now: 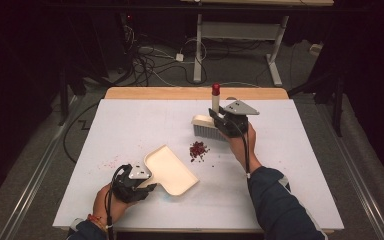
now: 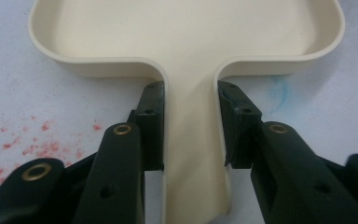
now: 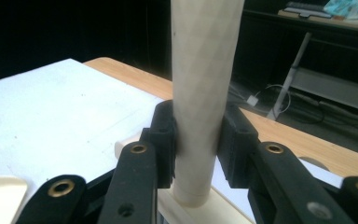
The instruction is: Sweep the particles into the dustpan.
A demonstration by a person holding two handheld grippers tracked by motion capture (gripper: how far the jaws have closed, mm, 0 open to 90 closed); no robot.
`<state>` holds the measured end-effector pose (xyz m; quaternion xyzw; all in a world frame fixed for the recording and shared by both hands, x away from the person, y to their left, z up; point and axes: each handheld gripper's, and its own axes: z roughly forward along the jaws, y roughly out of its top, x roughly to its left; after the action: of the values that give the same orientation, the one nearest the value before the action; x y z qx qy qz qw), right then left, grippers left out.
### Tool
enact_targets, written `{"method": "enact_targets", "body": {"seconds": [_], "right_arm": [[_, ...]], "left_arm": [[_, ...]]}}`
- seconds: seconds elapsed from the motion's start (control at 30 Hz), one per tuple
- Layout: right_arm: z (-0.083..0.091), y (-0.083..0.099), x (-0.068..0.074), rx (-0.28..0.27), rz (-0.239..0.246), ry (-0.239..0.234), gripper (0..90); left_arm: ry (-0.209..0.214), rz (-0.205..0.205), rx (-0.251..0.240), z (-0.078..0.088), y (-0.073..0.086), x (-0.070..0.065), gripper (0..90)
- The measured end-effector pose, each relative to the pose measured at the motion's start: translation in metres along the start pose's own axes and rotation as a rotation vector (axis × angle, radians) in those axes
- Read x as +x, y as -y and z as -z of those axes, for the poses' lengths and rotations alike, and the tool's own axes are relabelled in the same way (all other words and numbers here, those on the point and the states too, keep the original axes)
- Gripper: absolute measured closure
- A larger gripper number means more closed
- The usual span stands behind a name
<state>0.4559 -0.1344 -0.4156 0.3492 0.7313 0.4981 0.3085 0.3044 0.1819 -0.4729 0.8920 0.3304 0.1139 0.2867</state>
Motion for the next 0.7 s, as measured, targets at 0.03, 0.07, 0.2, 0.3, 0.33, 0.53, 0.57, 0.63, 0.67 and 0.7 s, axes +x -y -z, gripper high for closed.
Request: {"method": "enact_targets", "body": {"seconds": [0.03, 0.07, 0.2, 0.3, 0.33, 0.53, 0.57, 0.63, 0.67, 0.7], "right_arm": [[0.001, 0.003, 0.000, -0.011, -0.007, -0.010, 70.7], [0.001, 0.003, 0.000, -0.011, -0.007, -0.010, 70.7], [0.016, 0.009, 0.011, -0.026, -0.018, -0.070, 70.8], [0.021, 0.010, 0.018, -0.023, 0.007, -0.082, 70.8], [0.025, 0.011, 0.024, -0.026, 0.018, -0.116, 70.8], [0.037, 0.013, 0.037, -0.018, 0.052, -0.157, 70.7], [0.040, 0.013, 0.041, -0.008, 0.050, -0.160, 70.7], [0.043, 0.013, 0.045, -0.003, 0.057, -0.155, 70.7], [0.045, 0.014, 0.048, -0.004, 0.063, -0.154, 70.7], [0.046, 0.014, 0.051, -0.002, 0.057, -0.152, 70.7]], "left_arm": [[0.000, 0.000, -0.003, -0.001, -0.001, 0.000, 63.6], [0.000, 0.000, -0.003, -0.001, -0.001, 0.000, 63.6], [0.000, 0.002, 0.000, -0.004, -0.006, 0.000, 63.6], [-0.005, 0.004, 0.002, -0.007, -0.009, -0.001, 63.6], [-0.007, 0.003, 0.005, -0.008, -0.010, -0.001, 63.6], [0.000, 0.017, 0.011, -0.016, -0.016, -0.001, 63.5], [0.000, 0.016, 0.017, -0.018, -0.017, -0.001, 63.5], [-0.002, 0.019, 0.019, -0.020, -0.019, -0.001, 63.6], [-0.004, 0.026, 0.019, -0.022, -0.021, -0.002, 63.5], [-0.009, 0.028, 0.021, -0.023, -0.023, -0.004, 63.5]]}}
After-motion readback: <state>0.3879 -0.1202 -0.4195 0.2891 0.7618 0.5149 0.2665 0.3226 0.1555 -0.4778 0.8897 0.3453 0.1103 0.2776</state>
